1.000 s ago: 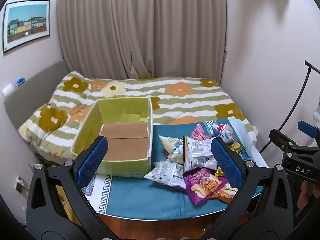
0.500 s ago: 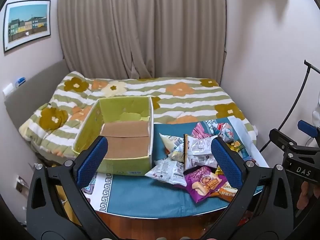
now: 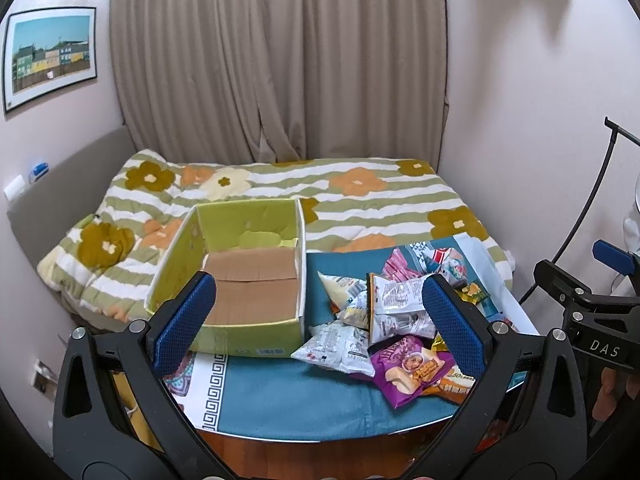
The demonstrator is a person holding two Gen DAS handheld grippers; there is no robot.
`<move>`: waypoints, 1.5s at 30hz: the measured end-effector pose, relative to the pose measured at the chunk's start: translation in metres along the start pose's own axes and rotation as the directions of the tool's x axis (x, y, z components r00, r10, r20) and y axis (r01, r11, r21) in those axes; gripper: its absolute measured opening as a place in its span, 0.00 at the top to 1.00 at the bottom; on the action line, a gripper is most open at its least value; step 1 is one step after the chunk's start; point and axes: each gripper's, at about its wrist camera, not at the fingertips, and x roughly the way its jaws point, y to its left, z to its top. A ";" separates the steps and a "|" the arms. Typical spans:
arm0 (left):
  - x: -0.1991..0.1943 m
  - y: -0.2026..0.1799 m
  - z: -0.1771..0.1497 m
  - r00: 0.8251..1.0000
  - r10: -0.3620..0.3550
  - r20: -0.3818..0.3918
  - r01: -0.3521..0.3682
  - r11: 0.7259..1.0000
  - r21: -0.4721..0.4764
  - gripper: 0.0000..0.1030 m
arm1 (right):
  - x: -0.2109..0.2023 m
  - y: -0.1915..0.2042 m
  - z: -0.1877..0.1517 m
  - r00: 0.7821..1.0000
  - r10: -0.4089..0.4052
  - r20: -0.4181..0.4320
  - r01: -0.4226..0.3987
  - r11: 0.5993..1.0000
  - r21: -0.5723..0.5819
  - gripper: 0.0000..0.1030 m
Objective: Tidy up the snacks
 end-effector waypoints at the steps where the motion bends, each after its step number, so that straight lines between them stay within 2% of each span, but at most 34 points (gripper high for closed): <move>1: 0.001 0.000 0.001 1.000 -0.001 0.001 0.001 1.000 0.001 0.01 | 0.000 0.000 0.000 1.000 0.000 0.000 0.000 1.000 0.000 0.00; 45: 0.000 -0.001 0.007 1.000 -0.011 0.012 0.011 1.000 0.014 0.01 | 0.000 0.000 0.004 1.000 -0.007 0.005 0.007 1.000 0.009 0.00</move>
